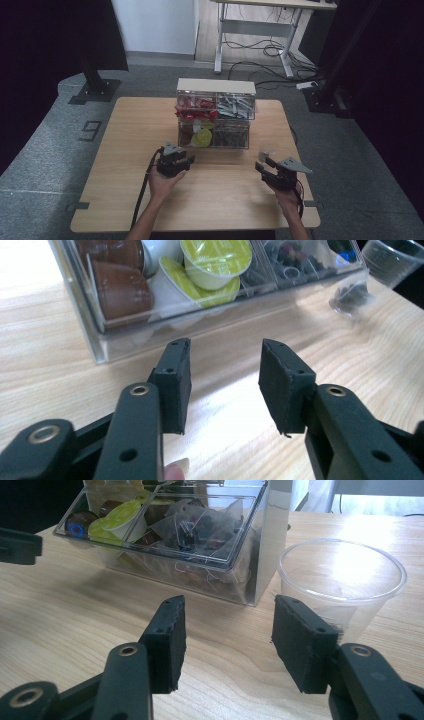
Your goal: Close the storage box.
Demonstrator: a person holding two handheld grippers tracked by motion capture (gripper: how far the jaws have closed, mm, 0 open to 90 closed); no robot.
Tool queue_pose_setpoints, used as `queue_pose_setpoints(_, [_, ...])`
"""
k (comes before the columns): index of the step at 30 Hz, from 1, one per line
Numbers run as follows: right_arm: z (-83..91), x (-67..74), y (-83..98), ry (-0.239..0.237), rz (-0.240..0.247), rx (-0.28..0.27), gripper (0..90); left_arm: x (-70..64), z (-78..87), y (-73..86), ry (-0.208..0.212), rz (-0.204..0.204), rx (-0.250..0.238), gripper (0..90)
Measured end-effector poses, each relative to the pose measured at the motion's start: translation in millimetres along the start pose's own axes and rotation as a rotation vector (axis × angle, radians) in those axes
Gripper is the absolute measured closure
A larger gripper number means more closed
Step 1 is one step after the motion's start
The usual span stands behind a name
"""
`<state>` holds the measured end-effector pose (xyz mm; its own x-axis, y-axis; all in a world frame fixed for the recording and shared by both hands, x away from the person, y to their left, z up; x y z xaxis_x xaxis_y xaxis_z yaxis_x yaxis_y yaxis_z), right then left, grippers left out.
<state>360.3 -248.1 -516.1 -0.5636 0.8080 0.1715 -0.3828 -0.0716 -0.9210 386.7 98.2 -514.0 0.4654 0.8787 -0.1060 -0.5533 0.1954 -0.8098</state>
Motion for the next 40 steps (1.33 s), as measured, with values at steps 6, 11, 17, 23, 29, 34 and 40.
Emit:
queue_pose_setpoints(6, [10.0, 2.0, 6.4, 0.007, -0.001, 0.001, 47.0, 5.7, 20.0, 19.7, 0.016, -0.016, 0.001, 53.0])
queue_pose_setpoints(11, [18.4, 10.0, 12.4, 0.012, 0.014, 0.009, 46.3, 10.6, 29.0, 31.7, 0.009, -0.037, 0.005, 52.2])
queue_pose_setpoints(17, [31.9, 19.9, 27.2, -0.006, 0.021, 0.012, 46.1, 5.4, 37.0, 51.8, 0.02, -0.056, 0.024, 51.7])
queue_pose_setpoints(23, [38.0, 20.2, 53.2, -0.02, 0.009, 0.055, 45.7, -0.3, 47.8, 66.0, 0.024, -0.072, 0.041, 50.7])
queue_pose_setpoints(29, [37.6, 16.2, 58.8, -0.033, -0.004, 0.081, 45.0, 4.0, 51.4, 81.6, 0.013, -0.058, 0.065, 50.5])
queue_pose_setpoints(34, [37.1, 15.6, 59.4, -0.033, 0.0, 0.085, 44.5, 6.5, 51.8, 81.5, 0.007, -0.053, 0.06, 50.5])
queue_pose_setpoints(40, [36.5, 17.0, 58.8, -0.033, 0.009, 0.088, 43.9, 9.7, 53.9, 80.5, 0.003, -0.041, 0.05, 49.1])
Point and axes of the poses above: each handheld gripper's, and its own axes: z roughly backward along the jaws, y roughly out of its underside, x roughly to its left, the point moved 4 cm from there along -z, roughly forward along the jaws, and after that the axes turned 7 degrees about -y, right-handed, at the moved point
